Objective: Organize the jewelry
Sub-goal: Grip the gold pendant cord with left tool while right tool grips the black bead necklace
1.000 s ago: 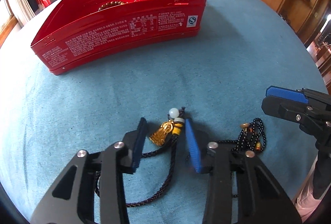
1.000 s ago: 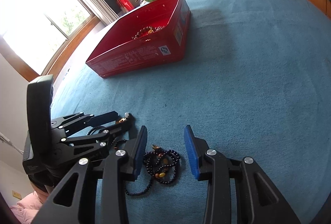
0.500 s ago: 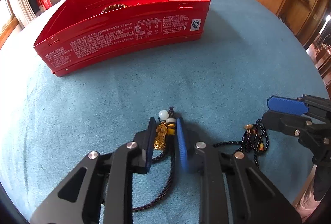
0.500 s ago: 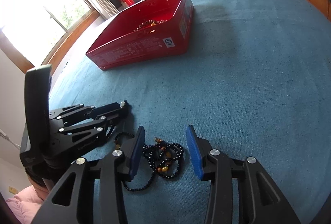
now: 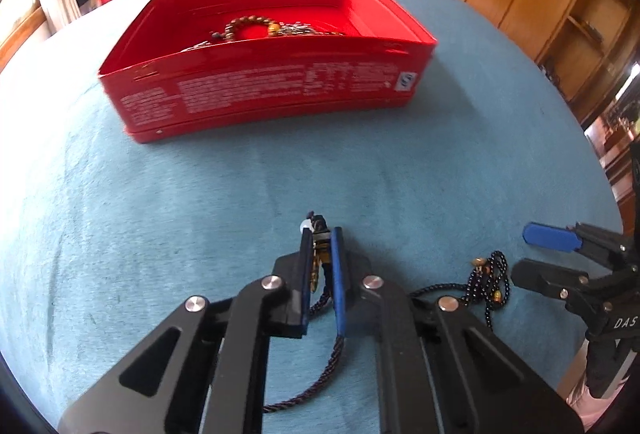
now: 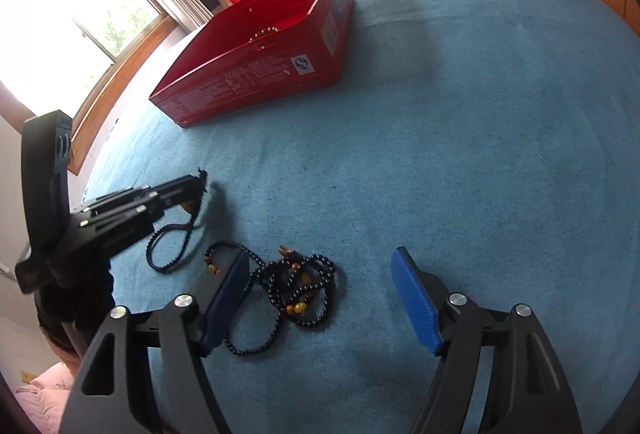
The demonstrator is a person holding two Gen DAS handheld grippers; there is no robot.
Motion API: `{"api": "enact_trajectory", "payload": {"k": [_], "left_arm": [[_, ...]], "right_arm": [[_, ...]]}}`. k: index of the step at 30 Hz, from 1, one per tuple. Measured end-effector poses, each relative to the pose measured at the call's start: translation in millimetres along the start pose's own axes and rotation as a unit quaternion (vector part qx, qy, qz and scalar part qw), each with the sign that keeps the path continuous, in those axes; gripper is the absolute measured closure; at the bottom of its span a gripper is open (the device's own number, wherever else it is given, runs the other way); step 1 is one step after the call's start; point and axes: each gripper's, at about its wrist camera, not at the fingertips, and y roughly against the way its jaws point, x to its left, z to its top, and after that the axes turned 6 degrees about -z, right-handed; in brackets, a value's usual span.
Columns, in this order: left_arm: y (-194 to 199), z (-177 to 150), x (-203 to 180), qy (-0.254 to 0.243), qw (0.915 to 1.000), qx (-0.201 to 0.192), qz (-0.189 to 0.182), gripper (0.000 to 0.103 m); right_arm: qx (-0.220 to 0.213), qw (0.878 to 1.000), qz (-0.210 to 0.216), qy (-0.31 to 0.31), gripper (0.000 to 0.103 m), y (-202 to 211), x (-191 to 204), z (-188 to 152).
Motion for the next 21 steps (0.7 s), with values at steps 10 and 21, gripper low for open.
{"api": "enact_trajectory", "payload": {"k": [10,21], "left_arm": [[16.8,-0.9,21.3,0.028,0.9994,-0.017,-0.007,0.103],[10.7,-3.8,27.0,0.026,0.9997,0.001,0.004,0.100]], "right_arm": [[0.031,0.998,-0.025,0.042,0.020,-14.6,28.4,-9.9],[0.008,0.984,-0.088,0.152,0.027,-31.5,83.4,-25.2]]}}
